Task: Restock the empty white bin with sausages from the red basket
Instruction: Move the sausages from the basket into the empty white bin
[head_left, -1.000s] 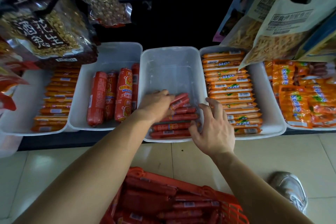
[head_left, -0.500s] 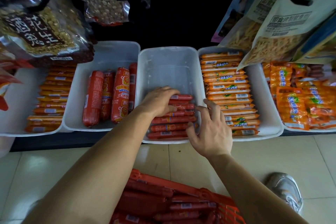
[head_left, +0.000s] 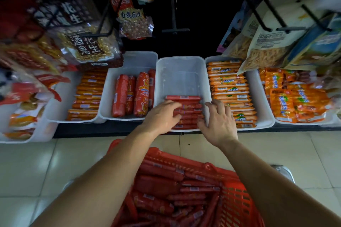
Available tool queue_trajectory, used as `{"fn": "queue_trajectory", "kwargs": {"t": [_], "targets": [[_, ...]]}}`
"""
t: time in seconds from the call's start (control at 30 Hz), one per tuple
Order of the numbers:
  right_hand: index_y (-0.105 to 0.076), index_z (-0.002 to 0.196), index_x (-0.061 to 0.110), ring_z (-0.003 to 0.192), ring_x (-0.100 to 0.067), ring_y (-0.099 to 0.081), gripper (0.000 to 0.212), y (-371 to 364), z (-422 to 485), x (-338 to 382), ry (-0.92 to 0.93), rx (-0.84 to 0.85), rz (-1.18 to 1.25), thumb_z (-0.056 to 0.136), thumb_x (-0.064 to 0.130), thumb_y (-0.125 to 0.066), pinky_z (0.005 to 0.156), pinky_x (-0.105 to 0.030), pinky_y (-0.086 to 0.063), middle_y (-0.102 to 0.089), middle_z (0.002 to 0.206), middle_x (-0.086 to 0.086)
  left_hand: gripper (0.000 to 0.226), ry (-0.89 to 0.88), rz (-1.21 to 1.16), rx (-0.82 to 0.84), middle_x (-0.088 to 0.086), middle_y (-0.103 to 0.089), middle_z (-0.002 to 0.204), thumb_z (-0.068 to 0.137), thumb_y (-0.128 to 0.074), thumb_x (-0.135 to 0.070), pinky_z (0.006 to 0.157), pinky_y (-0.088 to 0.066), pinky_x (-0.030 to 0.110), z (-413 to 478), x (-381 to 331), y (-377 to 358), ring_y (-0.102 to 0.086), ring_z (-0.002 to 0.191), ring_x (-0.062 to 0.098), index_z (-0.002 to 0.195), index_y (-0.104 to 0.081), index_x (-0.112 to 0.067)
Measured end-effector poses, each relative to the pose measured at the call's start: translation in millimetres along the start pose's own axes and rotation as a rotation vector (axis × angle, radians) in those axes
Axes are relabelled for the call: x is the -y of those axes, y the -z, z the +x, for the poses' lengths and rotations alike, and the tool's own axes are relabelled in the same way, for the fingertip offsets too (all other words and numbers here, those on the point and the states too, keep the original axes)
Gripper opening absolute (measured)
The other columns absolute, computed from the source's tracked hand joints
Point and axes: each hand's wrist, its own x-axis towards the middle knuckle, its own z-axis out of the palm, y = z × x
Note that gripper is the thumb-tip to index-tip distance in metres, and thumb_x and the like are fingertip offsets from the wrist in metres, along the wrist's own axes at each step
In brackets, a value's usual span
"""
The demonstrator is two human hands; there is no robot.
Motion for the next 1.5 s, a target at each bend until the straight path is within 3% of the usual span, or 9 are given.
{"fn": "queue_trajectory", "kwargs": {"t": [0.17,0.27,0.4,0.67,0.83,0.97,1.1,1.3,1.5], "targets": [[-0.05,0.131,0.013,0.118,-0.036,-0.042,0.057,24.6,-70.4,27.1,0.022,-0.002,0.006,0.082,0.039,-0.063,0.092,-0.051,-0.047,-0.045,0.132,-0.011,0.024,0.112,-0.121,-0.088,-0.009,-0.062,0.101,0.094,-0.061,-0.033,0.087,-0.05,0.034,-107.1,-3.7,14.7,-0.062,0.097,0.015,0.116,-0.061,-0.025],[-0.053,0.127,0.012,0.111,-0.038,-0.048,0.055,25.6,-123.1,36.4,0.098,-0.028,0.008,0.077,0.034,-0.064,0.086,-0.049,-0.049,-0.05,0.124,-0.013,0.018,0.184,-0.16,-0.112,-0.013,-0.059,0.092,0.09,-0.065,-0.034,0.081,-0.049,0.032,-161.2,-1.6,1.8,-0.061,0.09,0.012,0.107,-0.061,-0.028],[-0.055,0.127,0.013,0.109,-0.035,-0.053,0.054,9.5,-177.5,28.1,0.198,0.05,-0.008,0.078,0.034,-0.057,0.089,-0.046,-0.05,-0.053,0.121,-0.01,0.023,0.256,-0.137,0.02,-0.01,-0.06,0.096,0.089,-0.066,-0.037,0.081,-0.048,0.034,-210.8,6.4,-33.6,-0.061,0.094,0.017,0.109,-0.059,-0.028],[-0.032,0.15,0.02,0.136,-0.034,-0.035,0.073,-57.6,-214.7,-4.8,0.07,0.634,-0.131,0.086,0.042,-0.059,0.107,-0.047,-0.04,-0.034,0.15,-0.007,0.076,0.37,0.0,0.354,0.004,-0.048,0.146,0.08,-0.072,-0.048,0.105,-0.041,0.037,-242.5,44.0,-107.9,-0.049,0.132,0.026,0.146,-0.042,-0.025],[-0.027,0.153,0.022,0.142,-0.032,-0.027,0.091,-103.9,-218.9,-1.4,0.276,0.787,-0.302,0.079,0.061,-0.062,0.109,-0.05,-0.032,-0.023,0.158,-0.006,0.087,0.318,0.12,0.509,0.0,-0.033,0.156,0.078,-0.072,-0.048,0.111,-0.034,0.043,-240.6,68.2,-145.3,-0.035,0.139,0.029,0.153,-0.031,-0.032],[-0.025,0.153,0.022,0.142,-0.03,-0.028,0.093,-136.9,-218.2,13.9,0.368,0.819,-0.307,0.078,0.061,-0.064,0.113,-0.047,-0.027,-0.026,0.158,-0.005,0.084,0.229,0.202,0.531,-0.005,-0.033,0.156,0.079,-0.073,-0.045,0.112,-0.031,0.04,-232.7,80.7,-166.8,-0.034,0.138,0.026,0.152,-0.032,-0.033],[-0.024,0.154,0.023,0.141,-0.032,-0.026,0.104,-159.8,-227.0,17.2,0.309,0.851,-0.302,0.072,0.069,-0.067,0.112,-0.051,-0.029,-0.023,0.156,-0.003,0.08,0.197,0.162,0.536,-0.005,-0.037,0.152,0.077,-0.072,-0.047,0.113,-0.031,0.041,-223.1,85.5,-181.2,-0.034,0.137,0.025,0.148,-0.037,-0.034],[-0.03,0.15,0.024,0.133,-0.032,-0.034,0.105,-165.0,-223.8,-1.9,0.411,0.778,-0.402,0.065,0.074,-0.069,0.108,-0.048,-0.033,-0.035,0.147,-0.008,0.058,0.172,0.182,0.406,-0.002,-0.041,0.129,0.074,-0.076,-0.042,0.099,-0.039,0.039,-228.2,79.8,-188.3,-0.038,0.121,0.026,0.126,-0.051,-0.032],[-0.028,0.148,0.021,0.134,-0.033,-0.035,0.106,-160.3,-222.9,-1.8,0.352,0.809,-0.46,0.065,0.075,-0.067,0.109,-0.052,-0.029,-0.039,0.145,-0.011,0.036,0.231,0.1,0.412,-0.004,-0.058,0.121,0.08,-0.071,-0.039,0.093,-0.049,0.037,-236.2,78.3,-186.6,-0.056,0.114,0.021,0.114,-0.066,-0.027]]}}
